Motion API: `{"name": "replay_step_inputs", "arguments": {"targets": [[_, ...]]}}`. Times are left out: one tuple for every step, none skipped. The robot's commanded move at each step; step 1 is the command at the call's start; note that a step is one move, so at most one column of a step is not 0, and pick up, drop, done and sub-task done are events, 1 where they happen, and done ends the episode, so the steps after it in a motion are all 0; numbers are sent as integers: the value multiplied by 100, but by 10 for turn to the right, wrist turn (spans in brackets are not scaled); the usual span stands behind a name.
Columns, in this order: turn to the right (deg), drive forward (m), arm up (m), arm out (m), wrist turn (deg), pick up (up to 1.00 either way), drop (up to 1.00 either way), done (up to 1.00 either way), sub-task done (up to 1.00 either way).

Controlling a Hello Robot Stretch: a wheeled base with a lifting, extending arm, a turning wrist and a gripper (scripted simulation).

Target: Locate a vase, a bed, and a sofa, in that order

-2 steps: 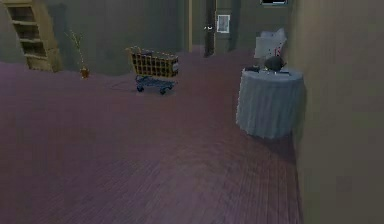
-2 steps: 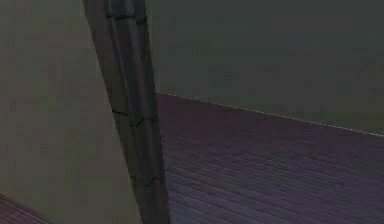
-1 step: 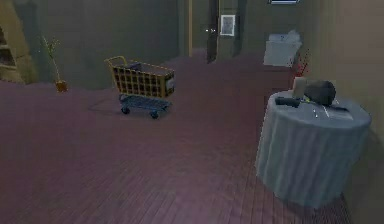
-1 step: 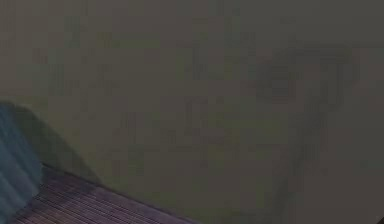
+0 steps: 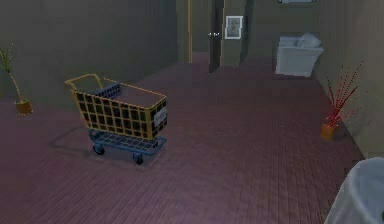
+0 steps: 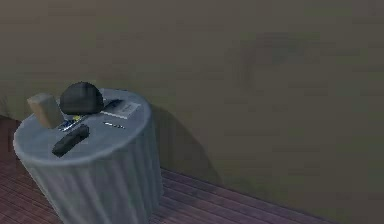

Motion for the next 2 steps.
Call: {"name": "replay_step_inputs", "arguments": {"targets": [[60, 0, 0, 0, 0, 0, 0, 0, 0], [0, 45, 0, 0, 0, 0, 0, 0, 0]]}}
